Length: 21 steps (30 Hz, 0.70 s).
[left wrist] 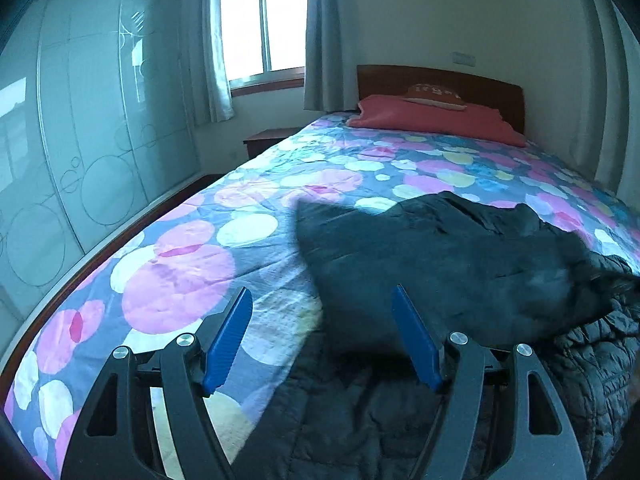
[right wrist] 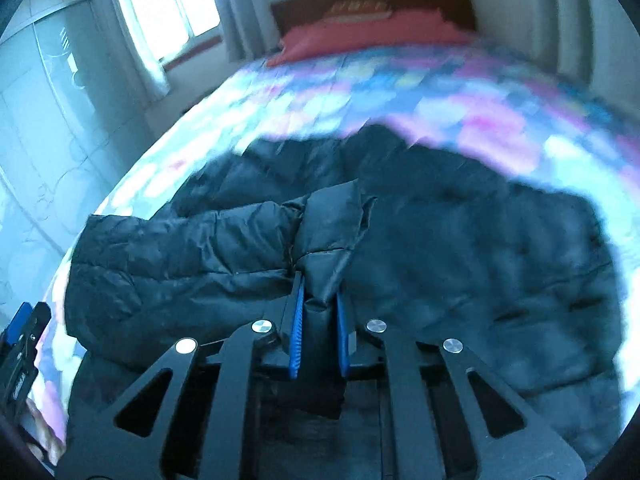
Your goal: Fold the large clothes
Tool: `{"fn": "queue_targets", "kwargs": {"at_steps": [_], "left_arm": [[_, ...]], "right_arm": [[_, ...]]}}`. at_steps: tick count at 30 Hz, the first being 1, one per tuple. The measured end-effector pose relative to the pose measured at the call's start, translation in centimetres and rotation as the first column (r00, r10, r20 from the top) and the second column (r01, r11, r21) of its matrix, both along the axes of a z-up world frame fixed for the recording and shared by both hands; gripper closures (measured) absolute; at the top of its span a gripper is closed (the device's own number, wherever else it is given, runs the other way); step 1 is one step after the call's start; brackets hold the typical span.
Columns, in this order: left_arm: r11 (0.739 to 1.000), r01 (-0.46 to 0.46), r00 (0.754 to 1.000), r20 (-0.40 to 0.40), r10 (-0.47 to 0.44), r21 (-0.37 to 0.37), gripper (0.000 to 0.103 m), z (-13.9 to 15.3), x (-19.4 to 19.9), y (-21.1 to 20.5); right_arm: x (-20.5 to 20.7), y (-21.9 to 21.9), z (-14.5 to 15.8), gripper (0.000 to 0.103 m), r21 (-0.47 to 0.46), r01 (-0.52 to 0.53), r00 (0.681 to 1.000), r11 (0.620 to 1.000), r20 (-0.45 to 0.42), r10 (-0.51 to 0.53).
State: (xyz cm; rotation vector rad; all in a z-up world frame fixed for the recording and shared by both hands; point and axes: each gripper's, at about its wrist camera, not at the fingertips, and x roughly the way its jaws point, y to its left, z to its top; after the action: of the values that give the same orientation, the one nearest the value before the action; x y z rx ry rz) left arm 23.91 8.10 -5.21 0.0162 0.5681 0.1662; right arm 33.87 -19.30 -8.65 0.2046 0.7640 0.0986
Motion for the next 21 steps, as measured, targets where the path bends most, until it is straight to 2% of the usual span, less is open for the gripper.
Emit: {"fn": "queue_targets", "kwargs": {"at_steps": [2,5,9,13,15,17,19,21], "left_arm": [[1.0,0.0,1.0,0.0,0.0,0.001,0.032,0.0,0.3,0.2],[1.0,0.008,1.0,-0.009,-0.008,0.01,0.032,-0.2,0.9,0.3],[0.999,0.031,0.999,-0.033,-0.03,0.022,0.032,-0.8,2.3,-0.4],[0.998,0.059,0.996,-0.064,-0.058,0.018,0.032,-1.5,4.1,-1.2],[0.998,0.068,0.994,-0.081,-0.067,0.008,0.032,-1.7,5.5,-1.7],[0.997,0.075,0.993,-0.088,-0.075,0.0,0.032,-1.7,6.7,-2.1],[0.996,0.086,0.992,-0.091,-0.085,0.003,0.032,-1.8,8.0,-2.8],[0.995,0.092,0.991,-0.097,-0.089,0.028,0.032,-2.2,9.6,-3.6]], "right_arm": [[-0.6,-2.4,1.2,0.09,-0.048,0.061,0.998,0.997,0.037,-0.059],[-1.1,-6.3,1.4,0.09,-0.118,0.14,0.99,0.983,0.047,-0.136],[-0.6,-10.7,-1.0,0.089,-0.111,0.183,0.982,0.977,-0.026,-0.187],[0.4,-11.6,-4.0,0.076,-0.106,0.172,0.976,0.979,-0.119,-0.184],[0.1,-11.6,-3.7,0.07,-0.106,0.197,0.973,0.975,-0.103,-0.207],[-0.4,-11.3,-2.1,0.062,-0.111,0.248,0.967,0.962,-0.033,-0.253],[-0.9,-11.0,-1.0,0.06,-0.094,0.255,0.967,0.962,0.015,-0.254],[0.2,-9.9,-0.5,0.06,-0.084,0.219,0.976,0.972,0.029,-0.217]]}}
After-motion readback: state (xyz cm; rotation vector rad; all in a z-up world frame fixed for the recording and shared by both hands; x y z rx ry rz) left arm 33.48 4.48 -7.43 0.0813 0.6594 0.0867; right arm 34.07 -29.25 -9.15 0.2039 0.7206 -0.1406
